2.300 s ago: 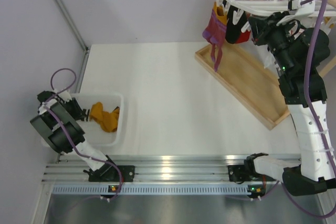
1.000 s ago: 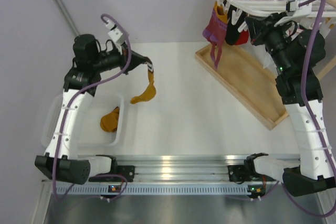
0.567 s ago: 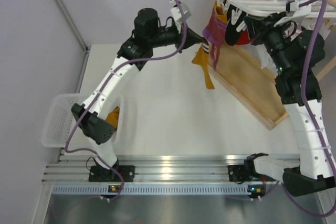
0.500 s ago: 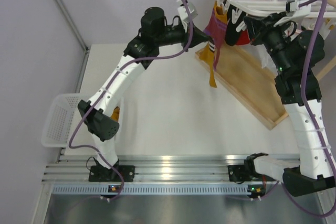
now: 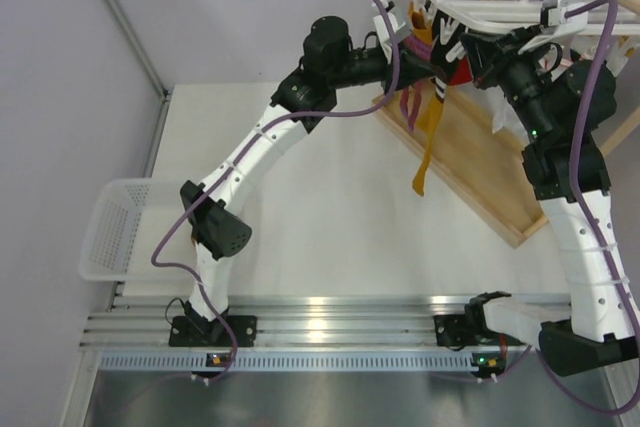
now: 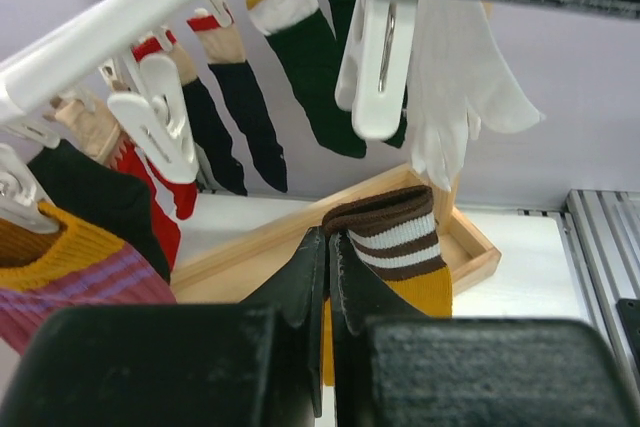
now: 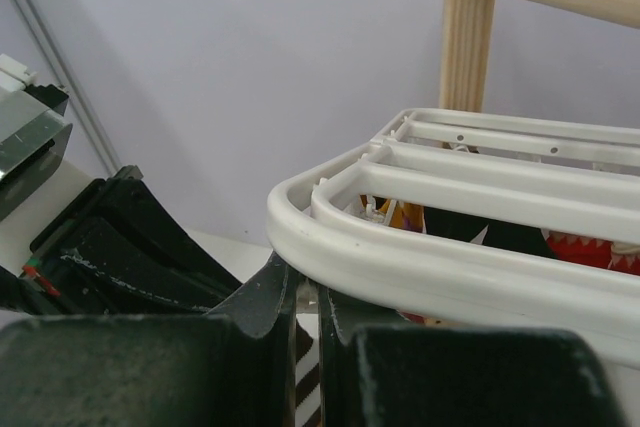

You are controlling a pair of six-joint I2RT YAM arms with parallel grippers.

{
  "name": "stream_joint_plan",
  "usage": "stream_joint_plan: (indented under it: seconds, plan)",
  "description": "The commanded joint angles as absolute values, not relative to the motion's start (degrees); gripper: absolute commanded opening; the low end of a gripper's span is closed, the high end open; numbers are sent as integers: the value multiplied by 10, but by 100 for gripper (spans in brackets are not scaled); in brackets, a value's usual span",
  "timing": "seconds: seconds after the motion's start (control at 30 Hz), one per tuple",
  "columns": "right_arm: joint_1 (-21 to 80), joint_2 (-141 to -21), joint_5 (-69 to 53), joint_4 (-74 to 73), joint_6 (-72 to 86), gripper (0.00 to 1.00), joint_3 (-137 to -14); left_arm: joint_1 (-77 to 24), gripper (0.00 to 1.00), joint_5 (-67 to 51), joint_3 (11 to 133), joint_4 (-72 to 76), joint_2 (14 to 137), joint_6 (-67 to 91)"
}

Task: Clip the socks to the hanger
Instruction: Clamp the sock onto the hanger.

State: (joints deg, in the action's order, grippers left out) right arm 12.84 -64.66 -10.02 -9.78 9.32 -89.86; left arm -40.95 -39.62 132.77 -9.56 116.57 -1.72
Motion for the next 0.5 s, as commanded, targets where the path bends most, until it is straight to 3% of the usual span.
stream_joint_plan:
  seconds: [0.0,0.47]
  plan:
    - [134,-638,-157,-105,83,0,-892,-417,0,-382,1363,-26,1171,-7]
    - [134,-635,-169,-115,69,0,-889,-430,0,-352,1401,13,1214,-3]
